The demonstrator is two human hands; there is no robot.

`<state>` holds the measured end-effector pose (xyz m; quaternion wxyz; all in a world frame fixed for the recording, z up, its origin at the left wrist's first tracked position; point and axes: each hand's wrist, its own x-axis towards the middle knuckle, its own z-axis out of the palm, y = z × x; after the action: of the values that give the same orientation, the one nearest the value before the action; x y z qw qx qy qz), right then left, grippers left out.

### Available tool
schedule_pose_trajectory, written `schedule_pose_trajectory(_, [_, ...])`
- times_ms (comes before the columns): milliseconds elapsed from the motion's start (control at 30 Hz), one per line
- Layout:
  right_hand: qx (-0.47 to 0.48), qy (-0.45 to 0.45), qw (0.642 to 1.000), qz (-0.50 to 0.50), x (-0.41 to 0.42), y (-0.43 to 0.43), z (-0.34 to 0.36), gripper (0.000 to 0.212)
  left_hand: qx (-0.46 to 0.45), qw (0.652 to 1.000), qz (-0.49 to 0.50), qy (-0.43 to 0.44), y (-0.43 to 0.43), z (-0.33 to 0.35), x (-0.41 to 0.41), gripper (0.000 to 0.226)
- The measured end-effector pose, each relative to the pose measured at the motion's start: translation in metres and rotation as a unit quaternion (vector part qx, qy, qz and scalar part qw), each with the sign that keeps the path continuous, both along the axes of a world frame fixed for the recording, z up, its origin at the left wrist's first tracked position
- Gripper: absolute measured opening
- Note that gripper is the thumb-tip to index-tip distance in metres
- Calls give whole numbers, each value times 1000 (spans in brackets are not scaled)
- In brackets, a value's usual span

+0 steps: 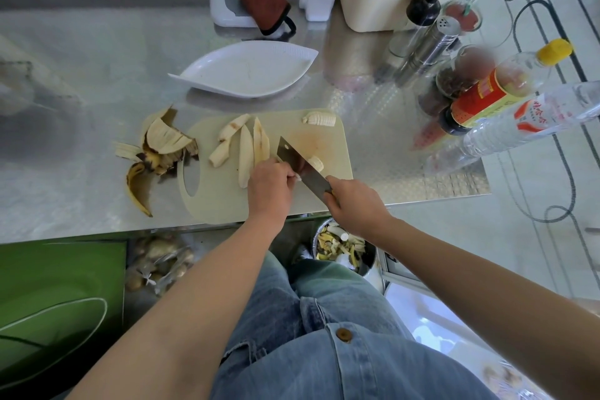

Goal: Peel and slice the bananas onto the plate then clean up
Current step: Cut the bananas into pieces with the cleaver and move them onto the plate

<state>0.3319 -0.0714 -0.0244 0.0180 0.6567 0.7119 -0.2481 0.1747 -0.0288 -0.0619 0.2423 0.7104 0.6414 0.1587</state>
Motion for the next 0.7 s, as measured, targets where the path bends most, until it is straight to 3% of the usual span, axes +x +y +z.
schedule_pose_trajectory(700, [-11,22,1000,1,4,-2,4,13,3,1000,5,1,-1,1,0,7])
